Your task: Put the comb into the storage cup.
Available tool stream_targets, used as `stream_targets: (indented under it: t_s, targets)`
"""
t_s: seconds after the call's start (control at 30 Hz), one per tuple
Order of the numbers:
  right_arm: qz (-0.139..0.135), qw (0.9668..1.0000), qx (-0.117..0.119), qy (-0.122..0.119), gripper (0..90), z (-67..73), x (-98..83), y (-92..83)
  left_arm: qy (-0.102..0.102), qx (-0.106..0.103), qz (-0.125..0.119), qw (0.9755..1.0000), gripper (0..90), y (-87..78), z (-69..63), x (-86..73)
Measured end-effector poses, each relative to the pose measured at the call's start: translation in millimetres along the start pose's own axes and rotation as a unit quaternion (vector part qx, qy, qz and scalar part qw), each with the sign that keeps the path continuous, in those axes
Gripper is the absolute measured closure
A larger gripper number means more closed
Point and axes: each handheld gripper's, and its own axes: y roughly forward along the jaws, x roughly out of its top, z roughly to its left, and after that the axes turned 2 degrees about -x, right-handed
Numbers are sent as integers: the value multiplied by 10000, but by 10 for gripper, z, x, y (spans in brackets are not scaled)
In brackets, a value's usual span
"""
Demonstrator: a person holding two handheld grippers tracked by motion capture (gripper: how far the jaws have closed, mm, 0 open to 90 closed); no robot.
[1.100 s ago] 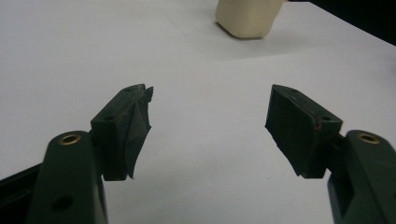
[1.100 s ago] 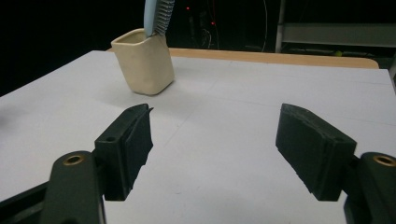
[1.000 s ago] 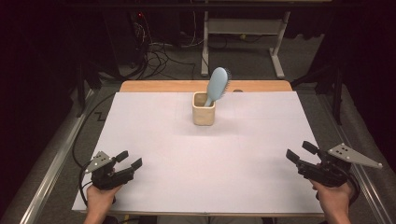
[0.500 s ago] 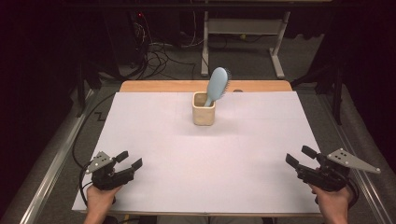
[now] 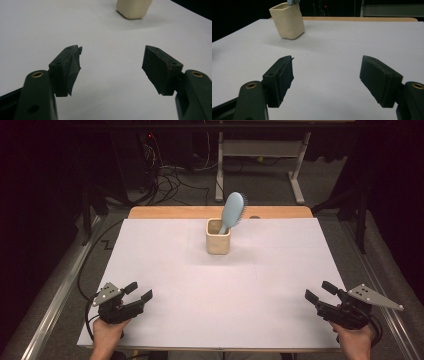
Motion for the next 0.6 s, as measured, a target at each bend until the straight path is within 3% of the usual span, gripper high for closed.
stream_targets:
  t_s: [0.6]
  targets:
    - [119,9999,-28,-47,273,-2,-142,35,-18,17,-6,10000,310,-1,6,1]
